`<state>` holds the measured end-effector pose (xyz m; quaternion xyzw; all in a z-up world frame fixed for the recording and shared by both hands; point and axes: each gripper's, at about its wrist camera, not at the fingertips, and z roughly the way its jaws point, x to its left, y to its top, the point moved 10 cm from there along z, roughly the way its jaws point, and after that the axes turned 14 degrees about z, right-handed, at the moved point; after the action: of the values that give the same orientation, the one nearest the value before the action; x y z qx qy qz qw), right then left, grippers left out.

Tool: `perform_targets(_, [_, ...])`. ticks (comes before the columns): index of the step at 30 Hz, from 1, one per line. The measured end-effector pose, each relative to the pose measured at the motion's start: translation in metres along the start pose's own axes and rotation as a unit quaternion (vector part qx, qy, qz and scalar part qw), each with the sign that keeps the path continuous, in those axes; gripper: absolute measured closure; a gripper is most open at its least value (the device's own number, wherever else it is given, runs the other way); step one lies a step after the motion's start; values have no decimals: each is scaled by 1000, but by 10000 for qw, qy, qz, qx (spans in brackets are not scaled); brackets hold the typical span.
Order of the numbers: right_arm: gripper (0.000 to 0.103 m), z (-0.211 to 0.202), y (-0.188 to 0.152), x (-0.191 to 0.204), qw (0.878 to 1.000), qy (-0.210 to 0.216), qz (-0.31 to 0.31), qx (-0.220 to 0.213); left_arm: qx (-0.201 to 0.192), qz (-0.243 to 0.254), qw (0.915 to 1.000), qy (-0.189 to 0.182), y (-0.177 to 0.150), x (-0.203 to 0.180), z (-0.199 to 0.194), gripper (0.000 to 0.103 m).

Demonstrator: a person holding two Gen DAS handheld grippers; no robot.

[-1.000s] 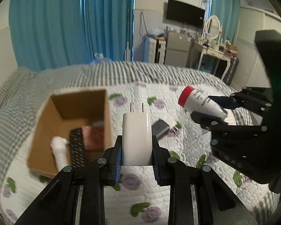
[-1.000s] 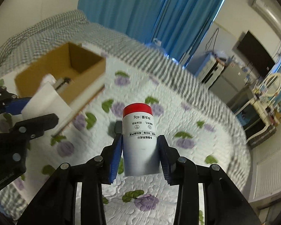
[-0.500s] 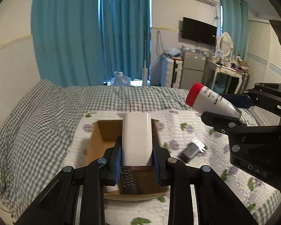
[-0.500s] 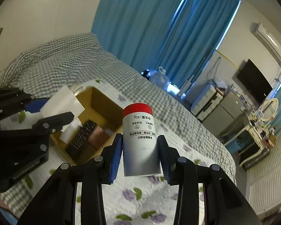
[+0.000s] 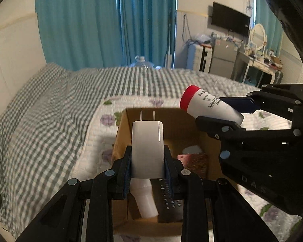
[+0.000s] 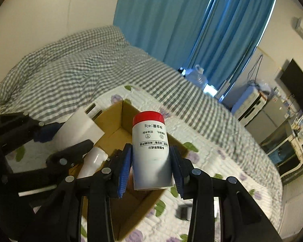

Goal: Organize rigid objects
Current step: 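Lower the charger and bottle into the box and open both grippers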

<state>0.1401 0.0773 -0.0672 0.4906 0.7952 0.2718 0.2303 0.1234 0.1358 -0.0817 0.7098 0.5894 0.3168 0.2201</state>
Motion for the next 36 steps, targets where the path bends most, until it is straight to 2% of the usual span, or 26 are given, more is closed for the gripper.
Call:
perform_targets(8, [66, 75, -10, -9, 9992, 41, 177, 356, 340, 158, 9992, -121, -19, -8, 50, 76])
perform_targets(11, [66, 90, -15, -13, 9988, 106, 197, 440, 428, 210, 9986, -209, -24, -13, 60, 76])
perform_targets(19, [66, 120, -30, -1, 9980, 254, 51, 573, 570, 326, 9977, -160, -32, -16, 67, 75])
perform_targets(21, [66, 113, -25, -1, 9986, 346, 83, 391, 584, 261, 9978, -186, -34, -15, 66, 73])
perform_targets(22, [66, 109, -23, -1, 9987, 370, 96, 329, 588, 223, 9979, -134, -33, -14, 65, 67])
perform_targets(23, [66, 105, -20, -2, 9988, 368, 109, 291, 572, 173, 9982, -5, -33, -10, 62, 60])
perform_targets(24, [61, 100, -17, -4, 9990, 340, 145, 244, 520, 138, 9985, 110, -31, -7, 56, 45])
perform_targets(27, [44, 78, -10, -10, 9990, 372, 252, 85, 302, 154, 9992, 217, -22, -5, 37, 45])
perform_targets(31, [39, 38, -2, -31, 9987, 278, 397, -167, 237, 166, 9989, 363, -9, -8, 10, 44])
perform_targets(33, [28, 15, 2, -47, 9980, 190, 533, -295, 127, 147, 9992, 362, 0, -13, -9, 40])
perform_targets(36, [19, -22, 7, -73, 9960, 90, 740, -502, -42, 117, 9992, 378, 16, -23, -35, 39])
